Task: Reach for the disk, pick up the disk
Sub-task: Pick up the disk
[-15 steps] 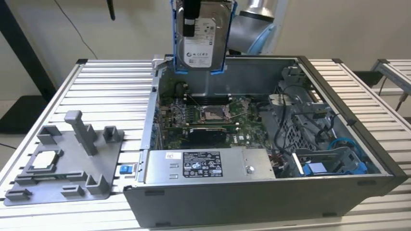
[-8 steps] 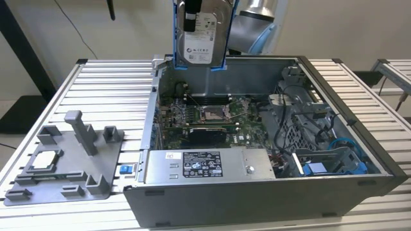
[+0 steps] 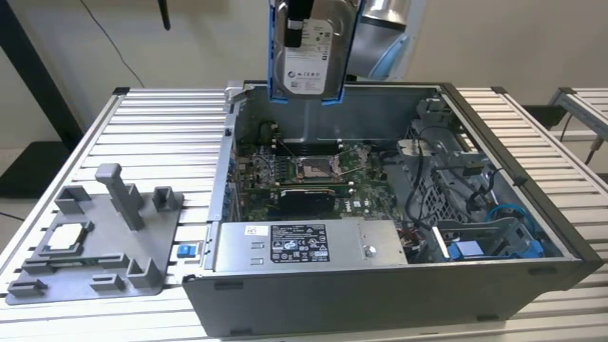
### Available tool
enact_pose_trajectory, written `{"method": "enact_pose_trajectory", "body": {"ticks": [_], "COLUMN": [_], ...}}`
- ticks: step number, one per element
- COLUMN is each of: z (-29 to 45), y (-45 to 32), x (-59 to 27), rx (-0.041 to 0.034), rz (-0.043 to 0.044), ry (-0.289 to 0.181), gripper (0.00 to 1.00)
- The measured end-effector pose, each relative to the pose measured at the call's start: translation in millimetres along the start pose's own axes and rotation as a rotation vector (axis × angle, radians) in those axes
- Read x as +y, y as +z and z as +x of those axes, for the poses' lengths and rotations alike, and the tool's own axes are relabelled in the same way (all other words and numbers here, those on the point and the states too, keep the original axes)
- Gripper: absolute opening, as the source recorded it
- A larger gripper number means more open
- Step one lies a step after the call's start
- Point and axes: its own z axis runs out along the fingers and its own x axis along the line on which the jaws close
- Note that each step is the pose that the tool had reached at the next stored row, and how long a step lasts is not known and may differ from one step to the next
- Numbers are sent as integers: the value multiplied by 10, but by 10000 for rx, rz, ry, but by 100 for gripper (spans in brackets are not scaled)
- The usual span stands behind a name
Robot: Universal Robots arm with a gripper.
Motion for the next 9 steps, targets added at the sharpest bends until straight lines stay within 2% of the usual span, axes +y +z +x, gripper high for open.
{"method": "enact_pose_trajectory", "body": {"ticks": [5, 9], "z": [6, 13], "y": [1, 6], "x": [-216, -400], "rx": [3, 1], "rz": [115, 118], "ry": [-5, -3], "gripper": [0, 0]}}
